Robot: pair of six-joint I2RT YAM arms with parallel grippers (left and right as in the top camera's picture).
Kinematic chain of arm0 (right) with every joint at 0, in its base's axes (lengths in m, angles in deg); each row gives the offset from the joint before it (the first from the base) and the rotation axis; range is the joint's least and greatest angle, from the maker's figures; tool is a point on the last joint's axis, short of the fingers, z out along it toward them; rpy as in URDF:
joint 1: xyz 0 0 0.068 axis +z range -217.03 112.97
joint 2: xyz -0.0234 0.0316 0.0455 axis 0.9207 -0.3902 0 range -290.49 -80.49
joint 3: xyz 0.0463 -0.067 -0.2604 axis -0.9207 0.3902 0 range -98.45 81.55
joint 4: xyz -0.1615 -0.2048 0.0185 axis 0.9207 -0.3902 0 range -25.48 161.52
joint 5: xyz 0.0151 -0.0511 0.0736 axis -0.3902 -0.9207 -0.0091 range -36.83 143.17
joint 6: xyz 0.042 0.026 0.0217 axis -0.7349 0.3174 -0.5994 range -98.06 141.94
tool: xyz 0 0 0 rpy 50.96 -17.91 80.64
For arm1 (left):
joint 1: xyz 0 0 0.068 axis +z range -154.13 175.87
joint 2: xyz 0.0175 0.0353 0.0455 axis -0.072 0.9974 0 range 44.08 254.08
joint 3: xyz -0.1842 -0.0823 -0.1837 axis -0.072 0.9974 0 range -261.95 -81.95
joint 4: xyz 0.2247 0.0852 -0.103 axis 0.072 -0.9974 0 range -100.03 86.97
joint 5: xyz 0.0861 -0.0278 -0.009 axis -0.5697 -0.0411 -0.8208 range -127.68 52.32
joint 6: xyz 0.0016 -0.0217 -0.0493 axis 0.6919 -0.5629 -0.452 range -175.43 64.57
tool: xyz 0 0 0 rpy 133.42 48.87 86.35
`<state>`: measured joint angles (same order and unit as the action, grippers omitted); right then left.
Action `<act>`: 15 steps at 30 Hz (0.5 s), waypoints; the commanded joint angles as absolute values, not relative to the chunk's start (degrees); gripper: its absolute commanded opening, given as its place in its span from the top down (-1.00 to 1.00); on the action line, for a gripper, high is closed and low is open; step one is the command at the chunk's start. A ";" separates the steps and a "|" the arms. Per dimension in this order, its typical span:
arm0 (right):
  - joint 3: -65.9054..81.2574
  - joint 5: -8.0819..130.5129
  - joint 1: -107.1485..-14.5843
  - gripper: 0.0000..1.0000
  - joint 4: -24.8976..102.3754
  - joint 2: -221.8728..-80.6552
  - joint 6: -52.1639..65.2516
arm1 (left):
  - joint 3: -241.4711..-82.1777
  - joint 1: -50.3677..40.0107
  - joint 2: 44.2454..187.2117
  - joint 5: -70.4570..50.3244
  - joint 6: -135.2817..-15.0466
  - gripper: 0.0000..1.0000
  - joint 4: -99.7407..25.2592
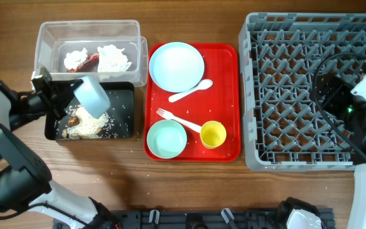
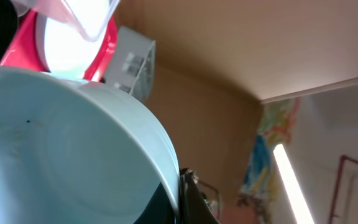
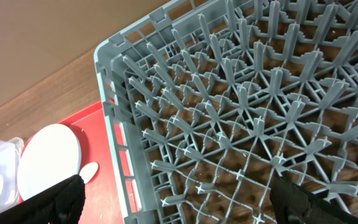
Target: Sort waste into correct bins and load items into the dishwasher rack
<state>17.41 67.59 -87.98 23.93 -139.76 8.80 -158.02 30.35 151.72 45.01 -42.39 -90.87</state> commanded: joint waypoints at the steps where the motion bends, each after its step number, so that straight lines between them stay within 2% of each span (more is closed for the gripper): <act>1: 16.41 68.68 -88.22 -0.93 24.15 -139.95 9.93 | -161.43 27.31 146.30 43.11 -40.38 0.92 -90.89; 4: 16.41 68.70 -88.22 -0.93 24.15 -139.95 9.91 | -166.17 24.32 143.08 38.96 -42.50 0.92 -88.07; 6: 16.41 68.70 -88.22 -0.93 24.17 -139.95 9.93 | -168.73 21.56 140.98 33.12 -49.38 0.92 -83.85; 11: 16.41 68.68 -88.22 -0.93 24.21 -139.95 9.93 | -170.17 7.53 134.76 7.18 -70.76 0.92 -69.25; 15: 16.41 68.68 -88.22 -0.93 24.13 -139.95 9.98 | -170.17 -6.17 132.77 -10.02 -77.30 0.92 -64.05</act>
<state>17.41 67.76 -87.98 23.95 -139.76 8.80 -169.15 2.85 135.21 9.87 -66.85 -65.84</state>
